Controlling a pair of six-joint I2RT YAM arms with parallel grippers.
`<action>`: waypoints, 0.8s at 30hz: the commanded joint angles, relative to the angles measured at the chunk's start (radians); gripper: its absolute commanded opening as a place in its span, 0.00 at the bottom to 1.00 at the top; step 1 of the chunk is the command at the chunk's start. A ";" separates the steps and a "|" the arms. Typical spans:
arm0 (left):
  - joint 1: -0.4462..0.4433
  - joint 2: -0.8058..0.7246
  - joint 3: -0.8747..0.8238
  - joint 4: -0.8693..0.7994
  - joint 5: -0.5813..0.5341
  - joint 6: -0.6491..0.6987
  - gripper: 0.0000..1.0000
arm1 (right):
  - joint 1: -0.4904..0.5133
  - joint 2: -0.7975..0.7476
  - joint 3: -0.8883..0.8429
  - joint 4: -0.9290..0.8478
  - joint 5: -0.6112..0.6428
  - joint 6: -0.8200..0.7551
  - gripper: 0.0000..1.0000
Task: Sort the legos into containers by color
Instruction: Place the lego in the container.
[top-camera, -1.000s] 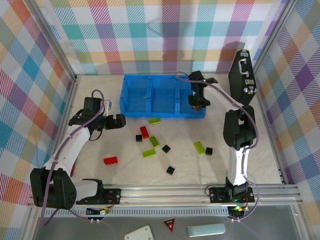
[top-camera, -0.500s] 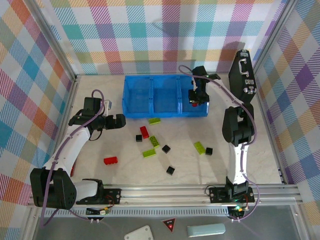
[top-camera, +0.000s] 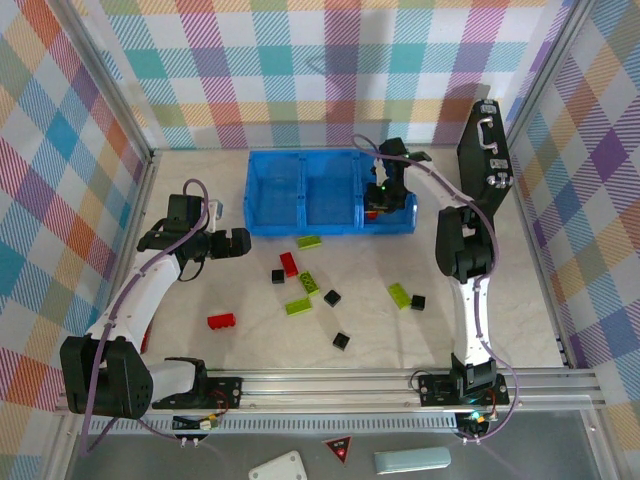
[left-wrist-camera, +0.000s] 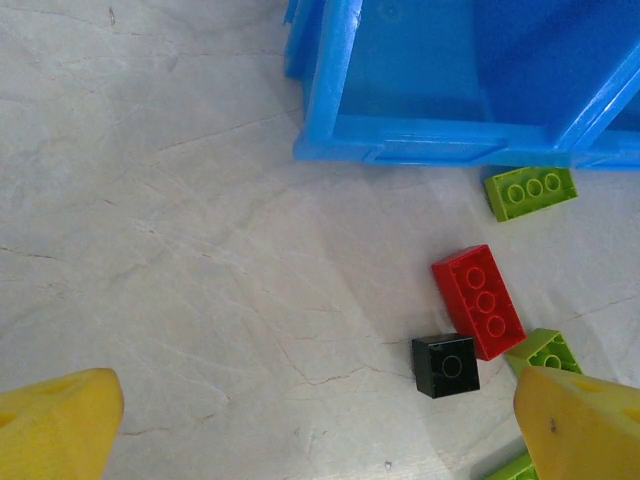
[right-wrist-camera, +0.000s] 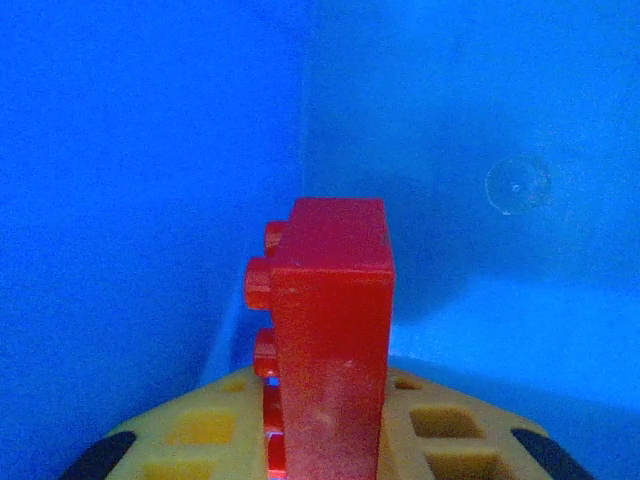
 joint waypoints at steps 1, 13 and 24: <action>0.004 -0.025 0.002 -0.005 0.003 0.021 1.00 | 0.002 0.027 0.023 0.016 -0.057 0.017 0.27; 0.004 -0.020 0.007 -0.009 0.002 0.022 1.00 | -0.001 0.014 0.022 0.012 -0.085 0.026 0.34; 0.004 -0.022 0.007 -0.011 0.000 0.021 1.00 | -0.002 -0.071 -0.016 0.003 -0.089 0.023 0.37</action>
